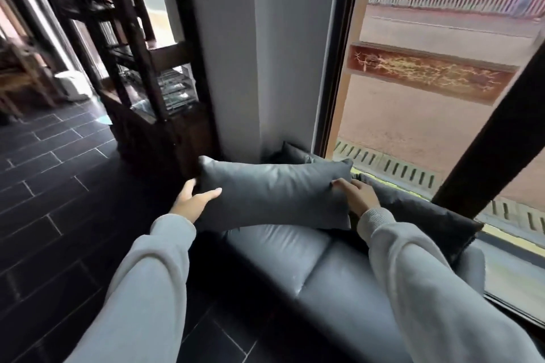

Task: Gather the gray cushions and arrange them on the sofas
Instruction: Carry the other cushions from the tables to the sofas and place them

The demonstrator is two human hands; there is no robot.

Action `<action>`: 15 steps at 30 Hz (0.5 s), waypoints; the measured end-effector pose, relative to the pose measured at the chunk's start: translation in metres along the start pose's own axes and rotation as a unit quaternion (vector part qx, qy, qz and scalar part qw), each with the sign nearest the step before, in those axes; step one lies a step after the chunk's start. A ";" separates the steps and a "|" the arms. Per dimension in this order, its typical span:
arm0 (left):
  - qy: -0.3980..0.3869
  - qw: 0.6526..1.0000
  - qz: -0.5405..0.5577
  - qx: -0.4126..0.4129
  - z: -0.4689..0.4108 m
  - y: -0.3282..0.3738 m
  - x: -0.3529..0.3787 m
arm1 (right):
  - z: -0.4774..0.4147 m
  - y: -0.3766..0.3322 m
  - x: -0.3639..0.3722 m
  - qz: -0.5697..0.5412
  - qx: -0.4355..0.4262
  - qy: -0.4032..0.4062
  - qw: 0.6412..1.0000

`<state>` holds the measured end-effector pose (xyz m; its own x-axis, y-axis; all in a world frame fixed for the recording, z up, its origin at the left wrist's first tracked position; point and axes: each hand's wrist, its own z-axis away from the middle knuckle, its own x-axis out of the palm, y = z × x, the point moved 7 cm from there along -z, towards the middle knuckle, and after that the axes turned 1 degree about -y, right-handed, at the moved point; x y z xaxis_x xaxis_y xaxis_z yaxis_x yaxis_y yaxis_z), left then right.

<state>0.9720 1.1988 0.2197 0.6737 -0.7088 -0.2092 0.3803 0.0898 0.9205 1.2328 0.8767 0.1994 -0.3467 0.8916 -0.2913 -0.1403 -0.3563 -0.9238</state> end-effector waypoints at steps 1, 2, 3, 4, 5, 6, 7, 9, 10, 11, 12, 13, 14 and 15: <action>0.003 1.000 0.004 -0.011 -0.017 -0.006 -0.003 | -0.016 0.001 0.013 0.001 0.008 -0.006 1.000; 0.008 1.000 0.009 -0.020 -0.036 -0.011 -0.006 | -0.033 0.000 0.028 0.003 0.014 -0.012 1.000; 0.013 0.999 0.014 -0.029 -0.056 -0.016 -0.009 | -0.051 -0.002 0.042 0.006 0.016 -0.018 1.000; 0.019 0.999 0.018 -0.037 -0.077 -0.021 -0.012 | -0.070 -0.004 0.057 0.013 0.015 -0.023 1.000; 0.022 0.998 0.021 -0.045 -0.098 -0.025 -0.013 | -0.089 -0.007 0.072 0.021 0.013 -0.029 0.999; 0.023 0.998 0.024 -0.052 -0.120 -0.028 -0.015 | -0.108 -0.008 0.087 0.026 0.013 -0.036 0.999; 0.023 0.998 0.027 -0.059 -0.142 -0.032 -0.015 | -0.126 -0.009 0.102 0.028 0.019 -0.042 0.999; 0.017 0.996 0.033 -0.080 -0.182 -0.038 -0.016 | -0.161 -0.007 0.126 0.027 0.040 -0.043 0.998; 0.014 0.995 0.036 -0.093 -0.200 -0.041 -0.017 | -0.178 -0.006 0.136 0.024 0.046 -0.044 0.998; 0.015 0.993 0.041 -0.107 -0.216 -0.043 -0.017 | -0.194 -0.006 0.146 0.026 0.049 -0.044 0.997; 0.018 0.992 0.051 -0.118 -0.231 -0.044 -0.017 | -0.210 -0.006 0.155 0.030 0.050 -0.044 0.997; 0.024 0.990 0.062 -0.124 -0.246 -0.044 -0.017 | -0.226 -0.006 0.164 0.038 0.050 -0.042 0.997; 0.032 0.989 0.068 -0.126 -0.260 -0.045 -0.016 | -0.242 -0.006 0.171 0.048 0.050 -0.041 0.997; 0.040 0.989 0.070 -0.126 -0.273 -0.046 -0.014 | -0.257 -0.006 0.178 0.062 0.052 -0.042 0.996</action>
<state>1.1181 1.3959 0.0904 0.7750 -0.6206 -0.1193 0.4185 0.3626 0.8327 1.4103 1.1096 0.0889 -0.4433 0.8141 -0.3753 -0.1858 -0.4930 -0.8500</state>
